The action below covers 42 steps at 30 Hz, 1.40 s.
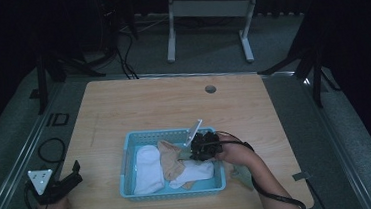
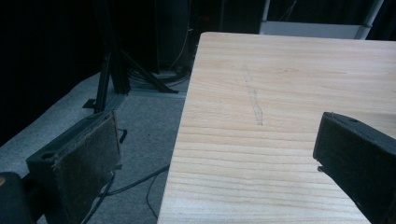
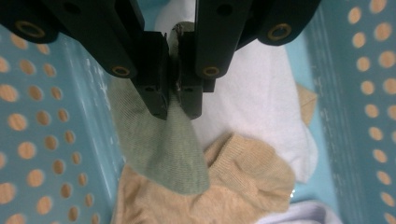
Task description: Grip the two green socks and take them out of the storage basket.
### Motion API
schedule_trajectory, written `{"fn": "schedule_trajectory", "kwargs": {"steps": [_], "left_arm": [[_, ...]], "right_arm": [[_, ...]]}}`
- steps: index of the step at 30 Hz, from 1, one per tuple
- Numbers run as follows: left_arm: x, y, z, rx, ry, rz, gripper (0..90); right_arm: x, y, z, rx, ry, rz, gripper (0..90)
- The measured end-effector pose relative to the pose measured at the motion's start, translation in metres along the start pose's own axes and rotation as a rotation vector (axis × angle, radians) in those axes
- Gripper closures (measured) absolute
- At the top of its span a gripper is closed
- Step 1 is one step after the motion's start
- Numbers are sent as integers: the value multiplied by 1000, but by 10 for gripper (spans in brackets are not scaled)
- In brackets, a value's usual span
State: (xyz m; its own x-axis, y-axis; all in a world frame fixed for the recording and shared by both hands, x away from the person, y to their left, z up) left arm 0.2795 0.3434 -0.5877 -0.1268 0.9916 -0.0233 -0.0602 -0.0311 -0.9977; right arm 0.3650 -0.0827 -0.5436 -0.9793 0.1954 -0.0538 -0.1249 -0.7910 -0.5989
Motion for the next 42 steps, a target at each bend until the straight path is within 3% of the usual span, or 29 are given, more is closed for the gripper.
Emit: {"fn": "schedule_trajectory", "kwargs": {"steps": [3, 4, 7, 12, 26, 32, 36, 42], "left_arm": [[0, 0, 0, 0, -2, -1, 3], [0, 0, 0, 0, -2, 0, 4], [0, 0, 0, 1, -3, -1, 4], [0, 0, 0, 1, -4, -2, 4], [0, 0, 0, 1, -7, -4, 4], [0, 0, 0, 1, -8, -2, 4], [0, 0, 0, 1, -8, -3, 4], [0, 0, 0, 1, -8, -4, 4]], "right_arm": [[-2, -2, 5, -19, 10, 0, 838], [-4, -5, 14, -51, 23, 0, 838], [-3, -9, 22, -85, 13, 2, 838], [-1, -12, 34, -86, 9, 11, 840], [3, -32, 72, -180, 24, 39, 841], [3, -43, 91, -213, 54, 62, 841], [-1, -47, 106, -253, 57, 52, 841], [-7, -46, 128, -270, 105, 39, 841]]}}
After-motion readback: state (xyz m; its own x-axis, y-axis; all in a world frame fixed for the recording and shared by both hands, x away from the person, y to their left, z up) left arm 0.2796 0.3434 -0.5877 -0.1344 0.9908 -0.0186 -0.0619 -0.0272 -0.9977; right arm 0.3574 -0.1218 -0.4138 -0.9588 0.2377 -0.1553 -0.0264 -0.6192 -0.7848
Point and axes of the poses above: each handheld gripper's, and its own axes: z roughly backward along the jaws, y roughly out of its underside, x roughly to its left, the point moved 6 cm from there along -z, roughly forward along the jaws, and after that the axes turned 14 degrees about -x, right-handed, at the moved point
